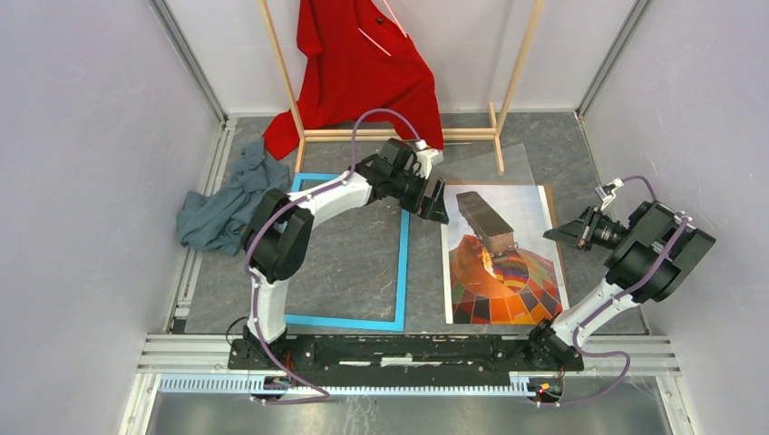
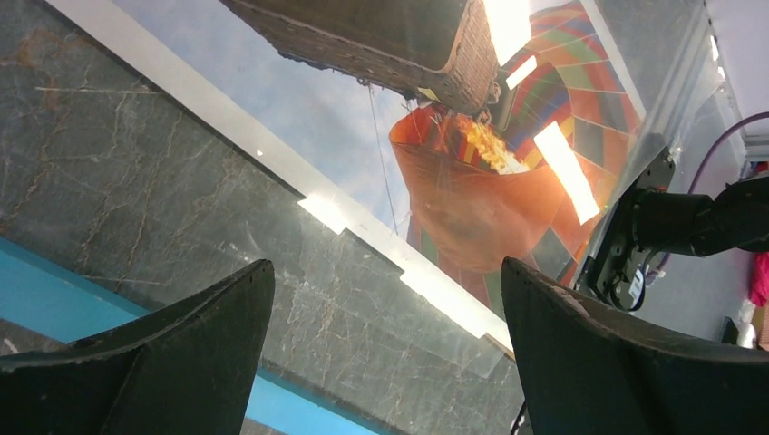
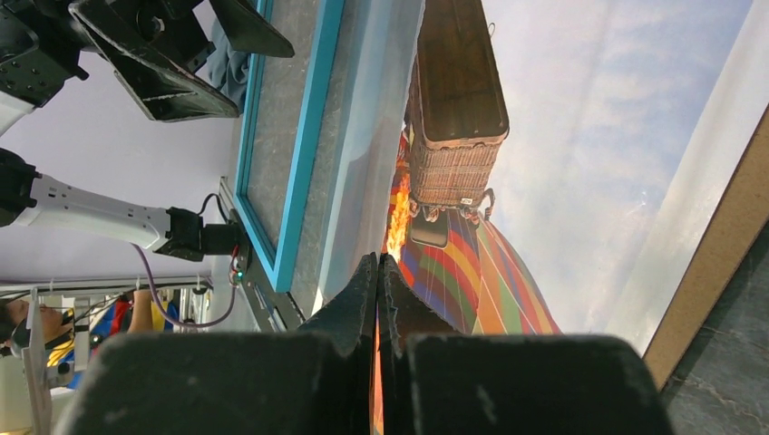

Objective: Take the photo out of the frame
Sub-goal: Pick up the photo frame item from the photo frame.

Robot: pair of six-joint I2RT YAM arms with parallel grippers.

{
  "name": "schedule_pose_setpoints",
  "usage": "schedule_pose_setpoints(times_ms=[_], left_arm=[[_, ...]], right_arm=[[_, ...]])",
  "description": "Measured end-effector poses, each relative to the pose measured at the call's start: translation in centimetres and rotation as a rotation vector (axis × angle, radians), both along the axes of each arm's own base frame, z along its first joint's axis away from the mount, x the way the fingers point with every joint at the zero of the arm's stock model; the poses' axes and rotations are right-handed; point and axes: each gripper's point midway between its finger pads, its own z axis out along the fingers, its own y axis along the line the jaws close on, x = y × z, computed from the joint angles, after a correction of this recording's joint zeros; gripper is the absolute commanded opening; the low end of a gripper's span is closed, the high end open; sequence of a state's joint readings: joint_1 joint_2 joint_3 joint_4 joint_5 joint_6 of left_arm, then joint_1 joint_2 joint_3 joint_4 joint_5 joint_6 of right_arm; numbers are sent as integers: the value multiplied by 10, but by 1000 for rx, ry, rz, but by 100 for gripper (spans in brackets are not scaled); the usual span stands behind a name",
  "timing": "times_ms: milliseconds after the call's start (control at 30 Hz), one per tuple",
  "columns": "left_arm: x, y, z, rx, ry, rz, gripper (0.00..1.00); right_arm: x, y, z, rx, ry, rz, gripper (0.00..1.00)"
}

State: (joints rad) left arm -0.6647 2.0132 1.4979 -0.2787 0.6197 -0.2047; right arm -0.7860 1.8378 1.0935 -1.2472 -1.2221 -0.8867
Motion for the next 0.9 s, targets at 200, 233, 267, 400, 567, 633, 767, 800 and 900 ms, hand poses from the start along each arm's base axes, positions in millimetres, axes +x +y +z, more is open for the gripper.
schedule_pose_setpoints(times_ms=[200,233,267,400,567,633,767,800,900], left_arm=[[-13,-15,-20,36,2,-22,100],[-15,-17,-26,48,13,-20,100],[-17,-18,-31,59,20,-16,100],[-20,-19,-50,103,40,0,99],[-20,-15,-58,112,55,21,98],[-19,-16,-57,101,57,24,98],[-18,-17,-58,94,59,26,98],[-18,-17,-57,91,58,26,98],[-17,-19,-57,85,53,25,97]], right_arm=[[0,1,-7,14,18,8,0],[-1,1,-8,14,21,9,0],[-1,1,-9,15,23,10,0],[-2,1,-13,18,31,17,0],[-3,1,-18,15,38,26,8],[-4,2,-20,11,39,33,16],[-7,7,-24,5,40,56,24],[-8,9,-25,5,43,65,25],[-11,19,-28,5,52,100,28]])
